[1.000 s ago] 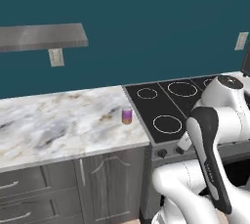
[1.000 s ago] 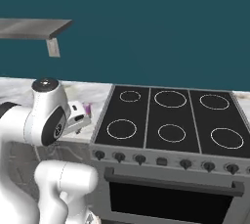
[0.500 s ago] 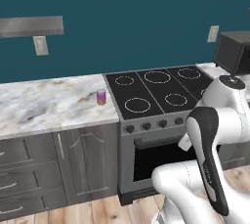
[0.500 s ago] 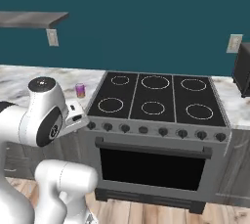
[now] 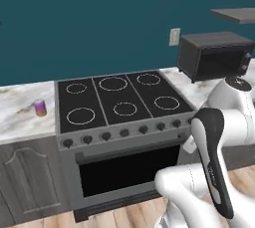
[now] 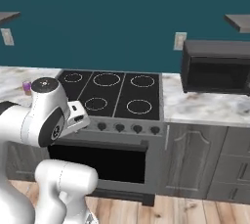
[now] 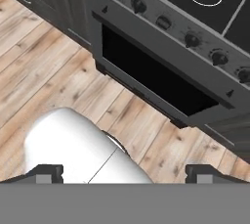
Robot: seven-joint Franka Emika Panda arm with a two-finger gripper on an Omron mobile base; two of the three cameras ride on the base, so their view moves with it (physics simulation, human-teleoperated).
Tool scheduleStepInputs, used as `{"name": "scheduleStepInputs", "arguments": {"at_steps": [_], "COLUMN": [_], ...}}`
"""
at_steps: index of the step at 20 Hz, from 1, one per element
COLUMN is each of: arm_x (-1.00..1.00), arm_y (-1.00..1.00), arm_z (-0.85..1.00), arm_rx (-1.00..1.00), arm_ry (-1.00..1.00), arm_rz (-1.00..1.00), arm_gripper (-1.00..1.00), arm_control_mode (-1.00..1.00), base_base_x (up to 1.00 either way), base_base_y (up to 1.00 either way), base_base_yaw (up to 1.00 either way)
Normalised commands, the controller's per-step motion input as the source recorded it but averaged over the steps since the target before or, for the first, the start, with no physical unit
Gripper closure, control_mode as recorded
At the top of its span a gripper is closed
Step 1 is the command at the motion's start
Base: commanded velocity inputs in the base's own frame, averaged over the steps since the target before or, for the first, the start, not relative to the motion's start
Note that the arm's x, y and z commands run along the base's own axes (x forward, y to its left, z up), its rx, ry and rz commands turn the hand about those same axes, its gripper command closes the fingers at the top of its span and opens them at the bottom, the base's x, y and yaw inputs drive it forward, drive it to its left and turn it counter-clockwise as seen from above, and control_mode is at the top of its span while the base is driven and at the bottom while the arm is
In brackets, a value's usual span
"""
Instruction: Four empty soda cans are scattered around the kitchen. Gather all the cans and cluster them next to the stove for recycling.
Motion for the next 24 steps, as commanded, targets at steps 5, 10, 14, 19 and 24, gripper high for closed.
{"name": "scheduleStepInputs", "arguments": {"at_steps": [5, 10, 14, 19, 24], "arm_x": [0.0, 0.0, 0.0, 0.0, 0.0], "arm_y": [0.0, 0.0, 0.0, 0.0, 0.0], "arm_z": [0.0, 0.0, 0.0, 0.0, 0.0], "arm_rx": [0.0, 0.0, 0.0, 0.0, 0.0], "arm_ry": [0.0, 0.0, 0.0, 0.0, 0.0], "arm_rz": [0.0, 0.0, 0.0, 0.0, 0.0], "arm_gripper": [-1.0, -1.0, -1.0, -1.0, -1.0], "arm_control_mode": [1.0, 1.0, 1.0, 1.0, 1.0], "base_base_x": [0.15, 0.1, 0.02, 0.0, 0.0], "base_base_y": [-1.0, -0.99, -0.36, -0.02, 0.0], "base_base_yaw": [-0.13, -0.16, -0.44, -0.5, -0.5]}}
